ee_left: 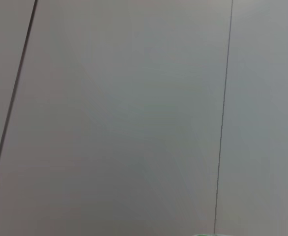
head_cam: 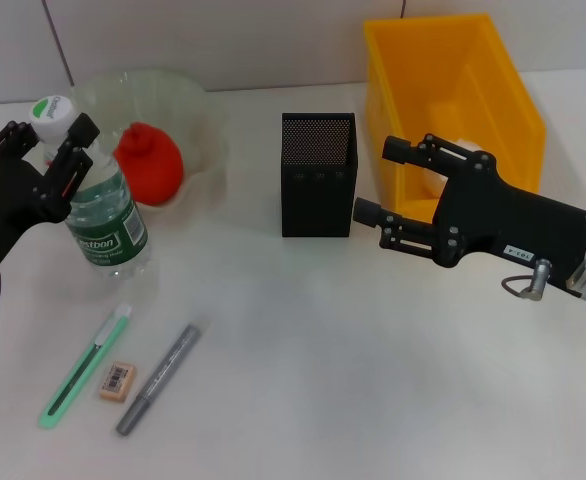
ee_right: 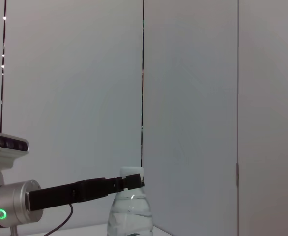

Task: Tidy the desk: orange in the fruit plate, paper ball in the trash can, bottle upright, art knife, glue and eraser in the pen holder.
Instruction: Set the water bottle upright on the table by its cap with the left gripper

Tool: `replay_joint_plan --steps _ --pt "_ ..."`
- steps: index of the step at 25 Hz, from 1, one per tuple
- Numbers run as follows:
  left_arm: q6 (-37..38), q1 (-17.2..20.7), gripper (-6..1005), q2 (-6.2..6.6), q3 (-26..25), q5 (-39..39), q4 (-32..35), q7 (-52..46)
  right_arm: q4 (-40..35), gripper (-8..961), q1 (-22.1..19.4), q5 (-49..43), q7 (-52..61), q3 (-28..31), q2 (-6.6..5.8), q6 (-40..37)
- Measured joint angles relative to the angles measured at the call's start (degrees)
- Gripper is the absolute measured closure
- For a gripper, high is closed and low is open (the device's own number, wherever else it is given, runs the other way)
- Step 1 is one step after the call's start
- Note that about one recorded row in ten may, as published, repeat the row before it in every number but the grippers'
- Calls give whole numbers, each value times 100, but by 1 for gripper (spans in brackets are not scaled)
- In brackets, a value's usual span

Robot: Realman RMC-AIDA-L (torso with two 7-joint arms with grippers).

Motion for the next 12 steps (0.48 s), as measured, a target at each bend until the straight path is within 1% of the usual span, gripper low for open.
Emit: replay_joint_plan --steps 12 --pt "-53 -165 568 -12 -5 -148 -405 457 -1 182 -4 -2 11 -39 2 -15"
